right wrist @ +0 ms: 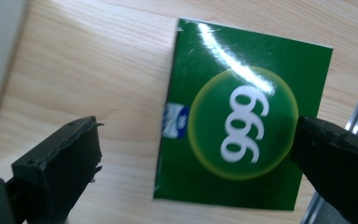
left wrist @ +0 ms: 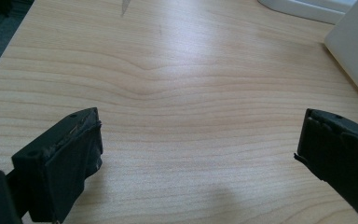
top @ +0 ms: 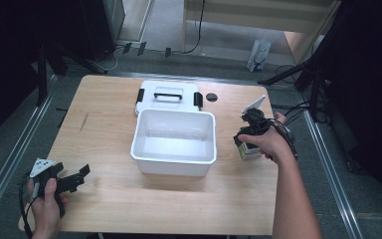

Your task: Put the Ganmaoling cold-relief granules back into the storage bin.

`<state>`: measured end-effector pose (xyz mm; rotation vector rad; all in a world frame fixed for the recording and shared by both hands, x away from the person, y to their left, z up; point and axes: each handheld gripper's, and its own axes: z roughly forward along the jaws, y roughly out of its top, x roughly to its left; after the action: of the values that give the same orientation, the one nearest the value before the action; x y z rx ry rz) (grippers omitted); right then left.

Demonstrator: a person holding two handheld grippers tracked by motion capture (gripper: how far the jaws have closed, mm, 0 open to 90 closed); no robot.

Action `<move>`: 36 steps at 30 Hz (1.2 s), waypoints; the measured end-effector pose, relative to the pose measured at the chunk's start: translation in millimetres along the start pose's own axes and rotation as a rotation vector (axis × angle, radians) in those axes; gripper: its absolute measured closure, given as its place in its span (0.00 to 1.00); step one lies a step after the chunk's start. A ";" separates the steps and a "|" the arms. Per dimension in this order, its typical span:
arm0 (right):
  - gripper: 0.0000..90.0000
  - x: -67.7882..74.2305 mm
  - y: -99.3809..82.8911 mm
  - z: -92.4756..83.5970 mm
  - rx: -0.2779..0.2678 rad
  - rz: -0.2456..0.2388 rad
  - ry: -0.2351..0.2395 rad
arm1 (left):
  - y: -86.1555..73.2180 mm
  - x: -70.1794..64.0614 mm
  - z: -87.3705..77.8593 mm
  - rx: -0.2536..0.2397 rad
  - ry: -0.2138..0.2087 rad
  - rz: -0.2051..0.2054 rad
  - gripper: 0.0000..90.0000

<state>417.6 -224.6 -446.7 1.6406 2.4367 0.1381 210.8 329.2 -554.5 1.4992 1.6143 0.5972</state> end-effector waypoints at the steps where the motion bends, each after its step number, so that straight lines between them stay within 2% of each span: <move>1: 0.02 -1.5 1.9 3.3 0.003 0.009 -0.022 | 0.0 0.0 0.1 -0.001 0.000 0.000 0.01; 2: 0.03 -4.9 5.6 7.9 0.004 0.051 -0.059 | 0.0 0.0 0.1 -0.001 0.000 -0.001 0.01; 4: 0.04 -9.1 8.2 12.6 0.009 0.098 -0.061 | 0.0 0.0 0.1 -0.001 -0.001 -0.001 0.01; 6: 0.04 -10.8 8.8 19.2 0.029 0.112 -0.045 | 0.0 0.0 0.1 0.000 -0.001 0.000 0.01; 11: 0.08 -10.6 8.6 32.8 0.051 0.138 -0.056 | 0.1 0.2 0.0 0.000 -0.002 -0.002 0.01; 13: 0.09 -10.8 8.4 33.9 0.051 0.149 -0.059 | 0.1 0.2 0.0 0.000 -0.001 0.000 0.01; 14: 0.12 -12.2 8.0 35.1 0.047 0.174 -0.058 | 0.1 0.2 0.0 0.000 -0.001 -0.001 0.01; 18: 0.16 -16.3 7.1 31.7 0.036 0.212 -0.026 | 0.1 0.1 0.0 0.000 0.000 0.000 0.01; 22: 0.18 -19.2 4.9 25.7 0.025 0.203 0.009 | 0.1 0.0 0.1 0.000 0.000 0.000 0.01; 29: 0.18 -20.8 4.4 8.1 -0.002 0.162 0.016 | 0.1 -0.1 0.2 0.000 0.001 0.002 0.01; 32: 0.18 -18.8 5.9 -4.4 -0.018 0.128 0.025 | 0.1 -0.2 0.3 0.000 0.002 0.002 0.01; 33: 0.18 -16.2 7.4 -13.7 -0.030 0.110 0.029 | 0.1 -0.3 0.3 0.000 0.002 0.002 0.01; 34: 0.18 -16.2 7.4 -13.7 -0.030 0.110 0.029 | 0.0 -0.3 0.2 0.000 0.002 0.002 0.01; 36: 0.18 -10.4 10.7 -29.8 -0.057 0.061 0.036 | 0.0 -0.2 0.2 -0.001 0.002 0.002 0.01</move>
<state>424.5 -229.2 -414.5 1.7031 2.3863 0.2460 210.9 329.0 -554.6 1.5009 1.6137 0.6004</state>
